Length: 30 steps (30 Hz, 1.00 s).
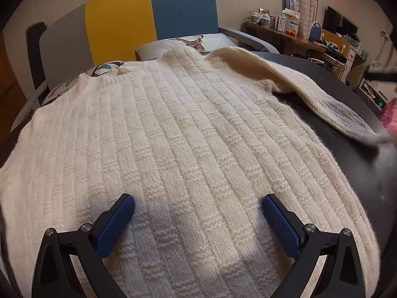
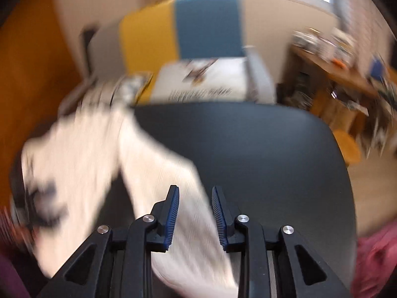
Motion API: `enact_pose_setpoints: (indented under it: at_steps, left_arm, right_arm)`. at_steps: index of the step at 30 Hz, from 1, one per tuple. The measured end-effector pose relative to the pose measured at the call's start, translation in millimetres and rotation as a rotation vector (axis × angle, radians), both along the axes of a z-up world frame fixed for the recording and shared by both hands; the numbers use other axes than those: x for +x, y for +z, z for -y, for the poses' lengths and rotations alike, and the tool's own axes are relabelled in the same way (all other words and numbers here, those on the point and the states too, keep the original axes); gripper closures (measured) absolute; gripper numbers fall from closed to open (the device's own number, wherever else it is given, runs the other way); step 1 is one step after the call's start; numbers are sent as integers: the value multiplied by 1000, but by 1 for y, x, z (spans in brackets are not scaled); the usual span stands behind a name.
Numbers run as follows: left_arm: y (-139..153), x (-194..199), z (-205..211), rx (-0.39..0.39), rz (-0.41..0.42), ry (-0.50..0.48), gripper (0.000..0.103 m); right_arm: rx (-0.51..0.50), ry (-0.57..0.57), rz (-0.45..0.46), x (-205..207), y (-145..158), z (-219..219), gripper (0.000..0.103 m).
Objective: Fold clothes
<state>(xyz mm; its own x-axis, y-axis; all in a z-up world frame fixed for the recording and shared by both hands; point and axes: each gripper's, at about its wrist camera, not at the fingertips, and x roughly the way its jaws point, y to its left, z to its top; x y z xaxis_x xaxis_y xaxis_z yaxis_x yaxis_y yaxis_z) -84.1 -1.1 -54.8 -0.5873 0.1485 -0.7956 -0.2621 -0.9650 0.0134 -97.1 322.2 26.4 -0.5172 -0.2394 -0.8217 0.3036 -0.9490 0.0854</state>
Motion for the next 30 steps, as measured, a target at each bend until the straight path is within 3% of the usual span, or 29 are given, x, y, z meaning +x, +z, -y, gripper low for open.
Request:
enact_pose_setpoints:
  at_steps: [6,11,13,15,18,20,28,30]
  left_arm:
    - [1,3,-1,-5,-5,2,0]
    - [1,4,0,-7,-5,4,0]
    - [1,4,0,-8,-7,4,0]
    - [2,4,0,-9,-7,5,0]
    - [1,5,0,-6,-7,5,0]
    - [2,5,0,-5,-6,5,0]
    - [2,3,2,-1,-4,4,0]
    - [2,3,2,1,-4,4,0]
  right_arm:
    - [164,156,107,51,-44,54,69]
    - [215,95,99,55,-58,56,69]
    - [230,67,93,57,-63,56,60]
    - [245,40,87,58,-68,55,59]
    - [268,-2,77,60,-75,55,93]
    - [283,-29,71,61,-80,55,96]
    - [43,-140,-178,69,36,42,98]
    - [-54,-177,-202,54,57,33,98]
